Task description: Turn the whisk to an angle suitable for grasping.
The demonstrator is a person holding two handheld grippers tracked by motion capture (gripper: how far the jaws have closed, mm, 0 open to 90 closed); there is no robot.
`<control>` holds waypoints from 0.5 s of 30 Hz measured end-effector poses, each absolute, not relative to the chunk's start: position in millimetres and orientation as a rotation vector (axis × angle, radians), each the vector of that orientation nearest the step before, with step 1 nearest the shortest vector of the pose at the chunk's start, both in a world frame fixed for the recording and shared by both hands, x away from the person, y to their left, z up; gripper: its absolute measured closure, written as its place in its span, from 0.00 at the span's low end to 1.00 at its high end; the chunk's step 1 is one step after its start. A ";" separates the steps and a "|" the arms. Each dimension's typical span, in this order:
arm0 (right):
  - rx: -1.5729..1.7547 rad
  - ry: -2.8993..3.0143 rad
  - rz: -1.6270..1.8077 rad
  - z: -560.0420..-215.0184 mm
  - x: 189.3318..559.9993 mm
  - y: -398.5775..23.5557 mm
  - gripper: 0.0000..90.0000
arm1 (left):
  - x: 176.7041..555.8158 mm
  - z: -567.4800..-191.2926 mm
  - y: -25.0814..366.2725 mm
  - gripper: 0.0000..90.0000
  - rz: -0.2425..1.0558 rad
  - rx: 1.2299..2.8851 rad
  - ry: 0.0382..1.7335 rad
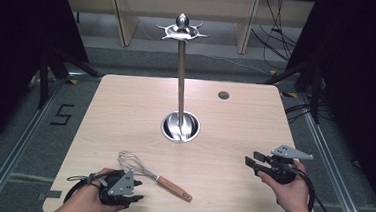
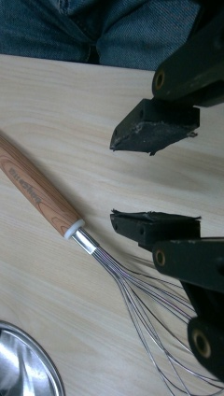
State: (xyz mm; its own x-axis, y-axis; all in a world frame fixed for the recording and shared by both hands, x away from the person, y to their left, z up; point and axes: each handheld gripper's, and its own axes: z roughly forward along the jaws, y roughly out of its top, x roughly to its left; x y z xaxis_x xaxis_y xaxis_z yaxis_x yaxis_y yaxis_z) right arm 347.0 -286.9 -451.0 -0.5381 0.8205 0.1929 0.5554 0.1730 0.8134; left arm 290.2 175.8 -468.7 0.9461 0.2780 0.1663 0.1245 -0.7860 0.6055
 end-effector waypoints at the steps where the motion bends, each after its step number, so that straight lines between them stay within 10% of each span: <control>1: 1.270 2.167 1.277 -451.7 349.1 -289.6 0.62 | 289.9 -468.4 173.8 0.65 0.305 2.472 0.284; 6: 1.290 2.167 1.292 -451.4 349.2 -289.0 0.62 | 291.3 -463.8 155.5 0.87 0.247 2.536 0.215; 15: 1.281 2.160 1.286 -451.9 350.3 -290.3 0.62 | 299.5 -462.3 104.9 0.99 0.149 2.613 0.086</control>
